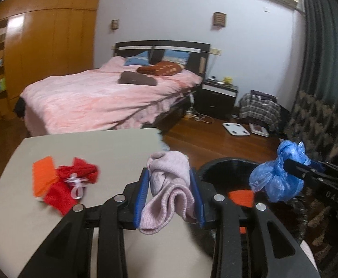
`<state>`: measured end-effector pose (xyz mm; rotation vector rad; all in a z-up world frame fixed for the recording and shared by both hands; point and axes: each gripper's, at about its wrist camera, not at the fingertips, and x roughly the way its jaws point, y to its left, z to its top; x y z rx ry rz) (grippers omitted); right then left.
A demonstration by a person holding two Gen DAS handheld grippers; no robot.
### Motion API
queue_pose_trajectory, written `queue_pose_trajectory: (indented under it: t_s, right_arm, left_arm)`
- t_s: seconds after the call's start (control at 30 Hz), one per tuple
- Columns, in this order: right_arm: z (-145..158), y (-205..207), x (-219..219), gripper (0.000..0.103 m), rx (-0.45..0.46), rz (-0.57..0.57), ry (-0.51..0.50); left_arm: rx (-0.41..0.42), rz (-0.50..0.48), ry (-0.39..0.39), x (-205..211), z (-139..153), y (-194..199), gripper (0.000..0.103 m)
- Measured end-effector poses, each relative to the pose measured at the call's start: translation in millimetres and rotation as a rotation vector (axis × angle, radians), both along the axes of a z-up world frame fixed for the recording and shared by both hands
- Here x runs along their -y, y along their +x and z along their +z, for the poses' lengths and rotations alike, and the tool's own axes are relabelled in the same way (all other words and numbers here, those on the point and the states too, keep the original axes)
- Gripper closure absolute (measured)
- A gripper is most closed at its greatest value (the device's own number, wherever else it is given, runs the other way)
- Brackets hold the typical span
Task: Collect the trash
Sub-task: 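Carry the blue bag and pink sock over the black bin and open both grippers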
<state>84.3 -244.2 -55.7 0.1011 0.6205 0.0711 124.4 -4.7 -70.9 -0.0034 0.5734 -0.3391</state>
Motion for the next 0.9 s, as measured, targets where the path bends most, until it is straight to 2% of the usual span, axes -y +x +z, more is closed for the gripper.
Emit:
queue_pose_trajectory:
  t_s: [0.3,0.63,0.7,0.73,0.77,0.8,0.87,0.9]
  right_arm:
    - [-18,-12,51,0.059,-0.014,-0.107,-0.018]
    - [-41,-13,86,0.058,-0.052,-0.17,-0.012]
    - [-44,-12,90,0.054,-0.057,-0.174,-0.014]
    - [-46,-11,92,0.051,-0.062,-0.178,-0.018]
    - [-48,-10,93,0.043,-0.067,-0.18,-0.019]
    - [-50,-10,95,0.035,-0.067,-0.186,-0.018]
    - [-51,-12,96,0.029,-0.06,-0.195,-0.022]
    - [-52,-13,97,0.022,-0.057,-0.197,-0.027]
  left_arm:
    - [-0.009,-0.136,-0.01,66,-9,4,0.068]
    - [-0.045,-0.243,-0.017,122,-28,13,0.067]
    - [-0.061,-0.267,-0.026,127,-31,17,0.064]
    - [-0.074,-0.282,-0.038,129,-33,19,0.056]
    - [-0.077,-0.285,-0.045,131,-32,20,0.047]
    - [-0.077,-0.29,-0.054,130,-32,20,0.045]
    - [-0.072,-0.296,-0.062,129,-29,21,0.038]
    - [-0.065,-0.29,-0.06,126,-27,21,0.036]
